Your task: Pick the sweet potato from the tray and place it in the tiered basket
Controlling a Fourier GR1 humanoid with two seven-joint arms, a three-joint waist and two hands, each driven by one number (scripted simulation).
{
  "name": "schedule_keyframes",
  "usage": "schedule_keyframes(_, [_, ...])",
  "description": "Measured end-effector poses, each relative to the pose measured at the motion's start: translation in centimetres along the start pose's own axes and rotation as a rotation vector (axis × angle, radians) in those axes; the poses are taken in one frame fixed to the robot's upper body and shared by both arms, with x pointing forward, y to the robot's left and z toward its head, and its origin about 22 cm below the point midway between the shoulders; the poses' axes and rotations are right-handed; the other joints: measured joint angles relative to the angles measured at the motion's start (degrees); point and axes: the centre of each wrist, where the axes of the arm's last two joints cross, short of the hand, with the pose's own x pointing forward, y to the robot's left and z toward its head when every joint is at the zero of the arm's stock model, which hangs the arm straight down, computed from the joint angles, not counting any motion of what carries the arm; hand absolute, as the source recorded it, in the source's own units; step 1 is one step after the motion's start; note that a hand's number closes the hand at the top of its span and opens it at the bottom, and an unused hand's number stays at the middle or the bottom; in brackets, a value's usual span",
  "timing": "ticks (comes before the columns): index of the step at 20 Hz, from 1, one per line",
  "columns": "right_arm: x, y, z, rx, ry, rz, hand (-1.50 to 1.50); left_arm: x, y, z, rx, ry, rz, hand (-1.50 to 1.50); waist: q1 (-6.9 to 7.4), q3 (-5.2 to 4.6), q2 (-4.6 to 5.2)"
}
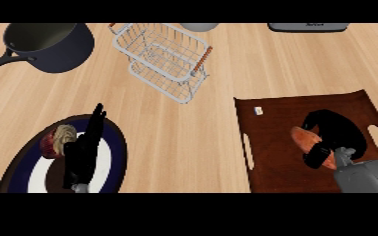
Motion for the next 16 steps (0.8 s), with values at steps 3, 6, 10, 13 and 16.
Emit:
schedule_keyframes(3, [6.2,2.5,3.2,-0.037,-0.055,0.006,1.5,0.0,0.0,0.0,-0.006,0.001,-0.002,0.0,0.32,-0.01,-0.04])
schedule_keyframes(6, [11.5,4.5,6.9,-0.088,-0.114,-0.036,1.5,-0.1,0.2,-0.1,-0.008,-0.003,0.005,0.0,0.43,0.1,0.01])
schedule_keyframes(10, [15.1,4.7,11.7,-0.182,-0.196,-0.131,1.5,-0.1,0.5,0.1,-0.006,0.005,-0.001,0.0,0.1,0.16,-0.01])
schedule_keyframes(13, [15.7,3.2,14.5,-0.264,-0.253,-0.249,1.5,-0.1,0.5,0.2,0.001,0.01,0.004,0.0,-0.23,0.19,-0.1])
schedule_keyframes(16, [16.0,1.1,17.1,-0.371,-0.316,-0.357,1.5,-0.2,0.5,0.2,0.005,0.012,0.001,0.0,-0.38,0.21,-0.21])
